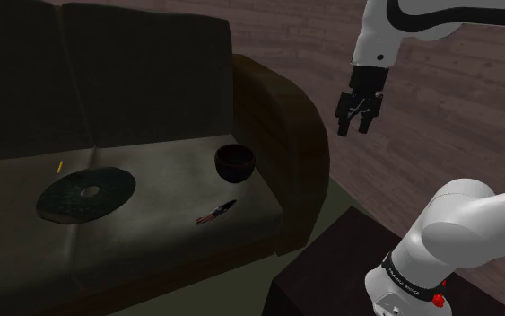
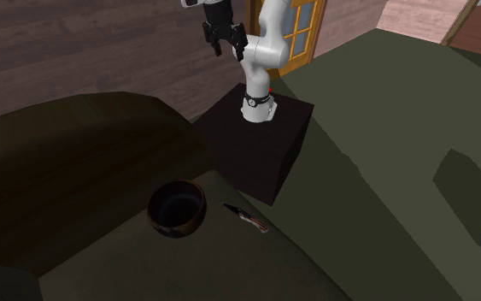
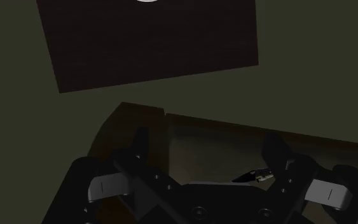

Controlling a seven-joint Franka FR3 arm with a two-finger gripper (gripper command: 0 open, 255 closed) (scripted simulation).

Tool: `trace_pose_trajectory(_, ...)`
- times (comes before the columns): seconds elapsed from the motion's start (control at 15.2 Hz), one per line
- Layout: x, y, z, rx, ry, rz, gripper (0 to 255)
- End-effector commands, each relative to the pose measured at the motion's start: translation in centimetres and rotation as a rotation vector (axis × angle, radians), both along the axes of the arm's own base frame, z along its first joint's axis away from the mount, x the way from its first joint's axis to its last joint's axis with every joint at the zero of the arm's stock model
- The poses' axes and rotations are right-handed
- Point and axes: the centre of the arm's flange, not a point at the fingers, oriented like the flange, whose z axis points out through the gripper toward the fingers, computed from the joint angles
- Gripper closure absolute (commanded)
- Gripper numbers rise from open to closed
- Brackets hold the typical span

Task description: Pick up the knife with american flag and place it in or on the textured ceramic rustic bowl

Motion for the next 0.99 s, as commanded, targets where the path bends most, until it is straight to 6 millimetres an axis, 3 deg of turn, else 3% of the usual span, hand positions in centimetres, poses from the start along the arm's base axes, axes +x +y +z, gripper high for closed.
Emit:
trace_pose_trajectory(0.0,0.0,0.0,0.0,0.0,0.0,0.0,0)
trace_pose_trajectory(0.46,0.4,6.3,-6.4,-0.026,-0.051,-0.215,0)
trace_pose_trajectory(0.92,2.4,12.2,-12.8,-0.051,-0.101,-0.43,0)
